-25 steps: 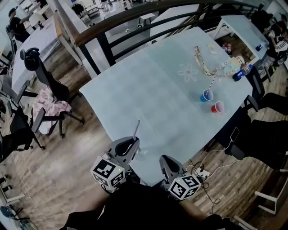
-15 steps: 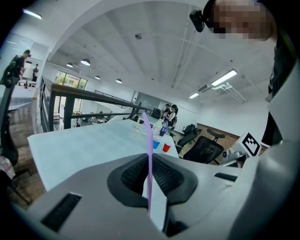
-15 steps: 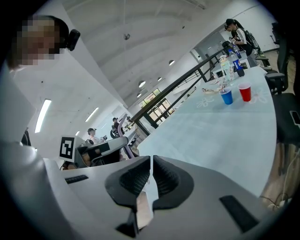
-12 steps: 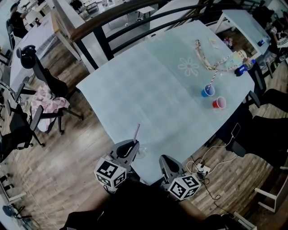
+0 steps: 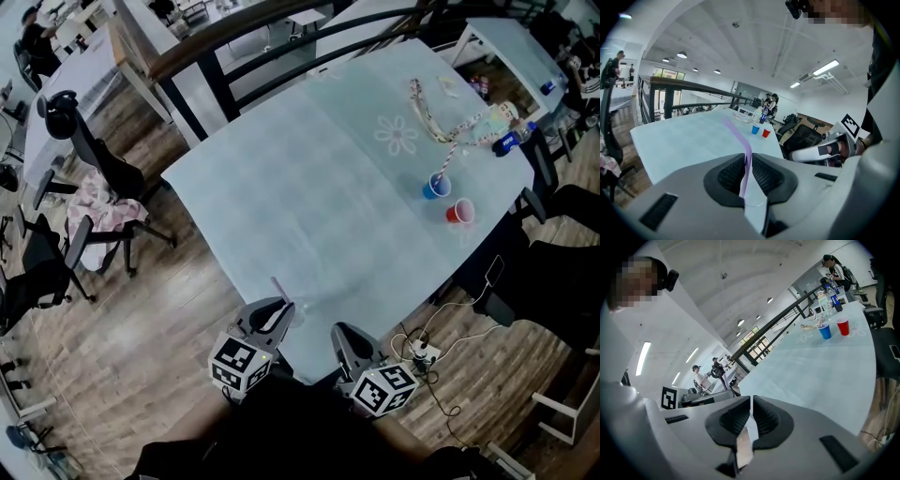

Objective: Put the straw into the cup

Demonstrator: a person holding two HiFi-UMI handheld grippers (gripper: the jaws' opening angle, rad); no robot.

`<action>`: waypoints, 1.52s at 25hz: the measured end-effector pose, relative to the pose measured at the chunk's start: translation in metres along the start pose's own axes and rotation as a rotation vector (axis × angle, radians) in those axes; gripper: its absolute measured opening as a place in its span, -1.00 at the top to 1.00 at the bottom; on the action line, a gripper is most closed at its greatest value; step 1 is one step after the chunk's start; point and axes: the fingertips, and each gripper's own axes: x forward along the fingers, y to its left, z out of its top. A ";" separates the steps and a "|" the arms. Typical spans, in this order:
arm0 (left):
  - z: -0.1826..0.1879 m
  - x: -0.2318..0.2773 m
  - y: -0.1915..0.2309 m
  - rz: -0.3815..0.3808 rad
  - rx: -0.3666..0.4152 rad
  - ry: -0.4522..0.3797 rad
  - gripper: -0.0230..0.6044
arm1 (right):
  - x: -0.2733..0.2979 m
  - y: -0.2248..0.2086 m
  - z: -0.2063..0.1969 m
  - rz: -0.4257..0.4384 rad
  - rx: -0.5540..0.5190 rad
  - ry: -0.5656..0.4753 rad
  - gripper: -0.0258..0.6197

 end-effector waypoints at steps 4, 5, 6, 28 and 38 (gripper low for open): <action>-0.009 -0.004 0.000 -0.007 -0.004 0.023 0.80 | -0.002 0.004 -0.003 0.000 0.002 -0.006 0.80; -0.010 -0.006 0.000 -0.006 -0.004 0.023 0.80 | -0.002 0.005 -0.004 0.000 0.002 -0.008 0.80; -0.010 -0.007 0.000 -0.006 -0.004 0.021 0.80 | -0.003 0.006 -0.005 -0.001 0.002 -0.011 0.80; 0.016 -0.082 0.004 0.017 -0.008 -0.128 0.80 | -0.010 0.061 -0.001 0.008 -0.098 -0.067 0.80; 0.019 -0.129 0.009 0.019 -0.026 -0.206 0.80 | -0.016 0.099 -0.001 0.003 -0.180 -0.093 0.80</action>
